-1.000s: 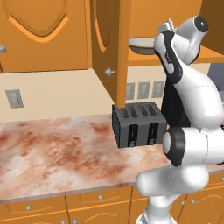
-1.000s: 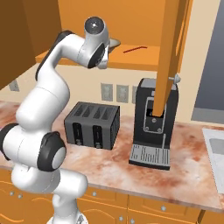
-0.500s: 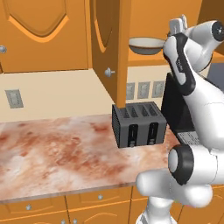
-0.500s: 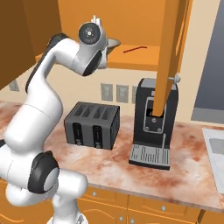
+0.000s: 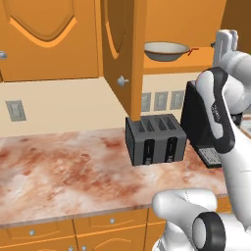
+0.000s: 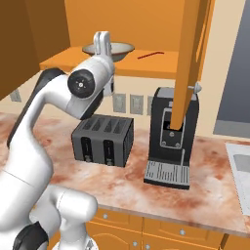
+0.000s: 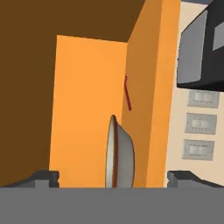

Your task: Pick the mug and place it in the sink. Pick the bowl and place it in the open cabinet and then close the cabinet.

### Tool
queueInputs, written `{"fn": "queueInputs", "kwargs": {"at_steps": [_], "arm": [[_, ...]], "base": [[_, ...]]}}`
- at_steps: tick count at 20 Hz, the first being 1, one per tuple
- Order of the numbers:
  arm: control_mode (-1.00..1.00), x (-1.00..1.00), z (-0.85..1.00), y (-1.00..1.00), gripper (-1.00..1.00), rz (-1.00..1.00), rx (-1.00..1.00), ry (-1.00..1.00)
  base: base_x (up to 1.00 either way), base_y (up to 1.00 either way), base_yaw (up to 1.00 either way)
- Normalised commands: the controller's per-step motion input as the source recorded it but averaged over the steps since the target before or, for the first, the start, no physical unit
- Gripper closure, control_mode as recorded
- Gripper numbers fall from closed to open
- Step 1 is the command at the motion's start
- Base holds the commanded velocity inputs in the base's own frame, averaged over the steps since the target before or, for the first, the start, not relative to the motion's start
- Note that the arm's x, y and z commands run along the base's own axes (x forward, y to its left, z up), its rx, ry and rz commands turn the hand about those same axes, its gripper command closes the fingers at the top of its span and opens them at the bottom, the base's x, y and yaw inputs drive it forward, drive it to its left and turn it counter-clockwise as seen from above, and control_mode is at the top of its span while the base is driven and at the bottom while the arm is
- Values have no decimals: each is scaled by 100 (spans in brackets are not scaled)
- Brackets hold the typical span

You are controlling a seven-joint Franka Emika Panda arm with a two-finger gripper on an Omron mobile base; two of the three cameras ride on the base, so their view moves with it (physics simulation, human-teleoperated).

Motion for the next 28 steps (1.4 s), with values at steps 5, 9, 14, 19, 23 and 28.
{"fn": "queueInputs", "kwargs": {"at_steps": [5, 9, 14, 19, 23, 28], "arm": [[-100, -100, 4, -10, -100, -11, 3, -12], [-100, -99, 17, -4, -100, -15, 12, 8], [-100, -100, 5, -1, -100, -11, 8, 15], [-100, -89, 0, 0, -100, -1, 3, 9], [-100, -97, 0, 0, -100, 5, 3, 11], [-100, -83, 0, 0, -100, 7, 1, 2]], "base": [[0, 0, 0], [0, 0, 0], [0, 0, 0], [0, 0, 0], [0, 0, 0], [0, 0, 0]]}}
